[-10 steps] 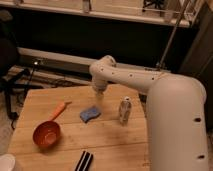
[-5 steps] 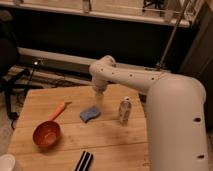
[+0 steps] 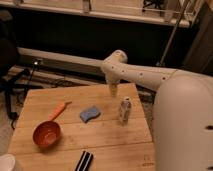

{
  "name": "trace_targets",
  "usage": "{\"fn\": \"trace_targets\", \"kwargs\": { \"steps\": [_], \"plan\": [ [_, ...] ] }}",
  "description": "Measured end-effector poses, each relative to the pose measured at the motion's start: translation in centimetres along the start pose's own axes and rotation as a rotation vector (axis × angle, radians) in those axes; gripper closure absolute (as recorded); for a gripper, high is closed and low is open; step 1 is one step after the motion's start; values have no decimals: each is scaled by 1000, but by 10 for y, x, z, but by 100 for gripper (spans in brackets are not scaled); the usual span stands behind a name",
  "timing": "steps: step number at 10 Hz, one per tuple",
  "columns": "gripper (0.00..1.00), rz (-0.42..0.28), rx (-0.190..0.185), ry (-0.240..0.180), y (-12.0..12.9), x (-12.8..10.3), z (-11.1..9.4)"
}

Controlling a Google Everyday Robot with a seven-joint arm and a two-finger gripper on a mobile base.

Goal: Knock the bottle over

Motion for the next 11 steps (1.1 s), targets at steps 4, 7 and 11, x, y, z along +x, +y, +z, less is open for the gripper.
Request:
{"fn": "trace_targets", "kwargs": {
  "steps": [4,7,11],
  "plan": [
    [59,170,34,170,52,111,-26],
    [92,204,-17,257,120,151,-47],
    [100,123,-77,311,144,132,-38]
  ]
}}
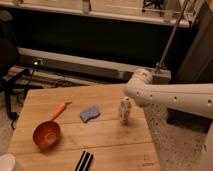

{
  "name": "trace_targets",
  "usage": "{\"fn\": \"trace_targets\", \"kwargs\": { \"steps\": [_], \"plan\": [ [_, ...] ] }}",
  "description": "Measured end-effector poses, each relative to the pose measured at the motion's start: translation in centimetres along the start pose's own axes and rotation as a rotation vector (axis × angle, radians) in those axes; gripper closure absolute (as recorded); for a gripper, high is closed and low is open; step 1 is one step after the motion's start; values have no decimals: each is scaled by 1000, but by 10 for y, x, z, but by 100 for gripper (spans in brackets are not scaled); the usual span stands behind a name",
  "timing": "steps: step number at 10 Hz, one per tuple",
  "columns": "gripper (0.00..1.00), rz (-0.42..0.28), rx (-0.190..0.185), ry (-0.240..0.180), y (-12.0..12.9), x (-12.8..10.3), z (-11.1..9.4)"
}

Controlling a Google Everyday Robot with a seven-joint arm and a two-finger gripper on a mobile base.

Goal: Knock the bottle over

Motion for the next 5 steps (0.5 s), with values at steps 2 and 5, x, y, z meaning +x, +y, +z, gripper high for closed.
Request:
{"fn": "trace_targets", "kwargs": {
  "steps": [2,5],
  "plan": [
    [100,-24,21,-53,-6,-29,4],
    [100,-12,112,-307,-37,-105,-13]
  ]
}}
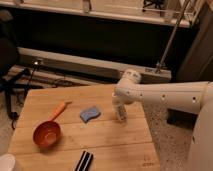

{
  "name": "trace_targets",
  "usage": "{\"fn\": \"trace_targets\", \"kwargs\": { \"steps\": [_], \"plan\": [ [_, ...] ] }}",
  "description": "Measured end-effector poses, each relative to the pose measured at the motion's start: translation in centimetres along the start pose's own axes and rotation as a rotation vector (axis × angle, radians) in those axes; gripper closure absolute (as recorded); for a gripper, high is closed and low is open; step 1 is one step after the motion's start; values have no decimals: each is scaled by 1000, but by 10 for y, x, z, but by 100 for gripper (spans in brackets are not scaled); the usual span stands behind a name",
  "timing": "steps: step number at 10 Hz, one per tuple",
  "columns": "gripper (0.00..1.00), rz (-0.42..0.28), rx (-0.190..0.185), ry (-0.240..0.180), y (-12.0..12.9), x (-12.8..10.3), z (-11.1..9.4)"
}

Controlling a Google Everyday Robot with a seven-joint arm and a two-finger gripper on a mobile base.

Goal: Knock the bottle over

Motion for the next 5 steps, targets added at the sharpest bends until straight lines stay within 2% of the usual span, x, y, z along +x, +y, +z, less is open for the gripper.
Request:
{"fn": "trace_targets", "kwargs": {
  "steps": [2,3,5],
  "plan": [
    [96,45,93,-216,-28,-39,-12],
    [95,66,128,-285,-38,-45,-19],
    [95,93,186,-383,-54,-57,-32]
  ]
}}
